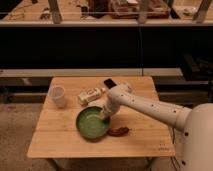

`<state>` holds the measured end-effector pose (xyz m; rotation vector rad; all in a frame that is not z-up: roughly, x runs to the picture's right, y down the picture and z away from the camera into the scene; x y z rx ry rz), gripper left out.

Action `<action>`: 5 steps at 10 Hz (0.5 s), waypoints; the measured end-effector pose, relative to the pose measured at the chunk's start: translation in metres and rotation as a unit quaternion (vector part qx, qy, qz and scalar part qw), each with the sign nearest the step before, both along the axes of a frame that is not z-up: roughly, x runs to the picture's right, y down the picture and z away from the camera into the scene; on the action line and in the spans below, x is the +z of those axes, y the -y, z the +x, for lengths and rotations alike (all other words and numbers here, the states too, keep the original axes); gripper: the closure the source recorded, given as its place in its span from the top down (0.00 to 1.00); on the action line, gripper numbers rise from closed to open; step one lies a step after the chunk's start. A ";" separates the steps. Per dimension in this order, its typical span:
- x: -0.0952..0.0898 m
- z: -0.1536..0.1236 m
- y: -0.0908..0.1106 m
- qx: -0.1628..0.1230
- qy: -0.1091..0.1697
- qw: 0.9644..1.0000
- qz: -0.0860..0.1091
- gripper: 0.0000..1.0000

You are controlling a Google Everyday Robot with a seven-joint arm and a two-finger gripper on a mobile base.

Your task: Drag the ceramic bowl in a circle

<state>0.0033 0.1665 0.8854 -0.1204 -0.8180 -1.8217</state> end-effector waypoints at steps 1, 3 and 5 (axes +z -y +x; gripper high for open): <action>0.000 0.000 0.000 0.000 0.000 1.000 0.000 0.00; 0.000 0.000 0.000 0.000 0.000 1.000 0.000 0.00; 0.000 0.000 0.000 0.000 0.000 1.000 0.000 0.00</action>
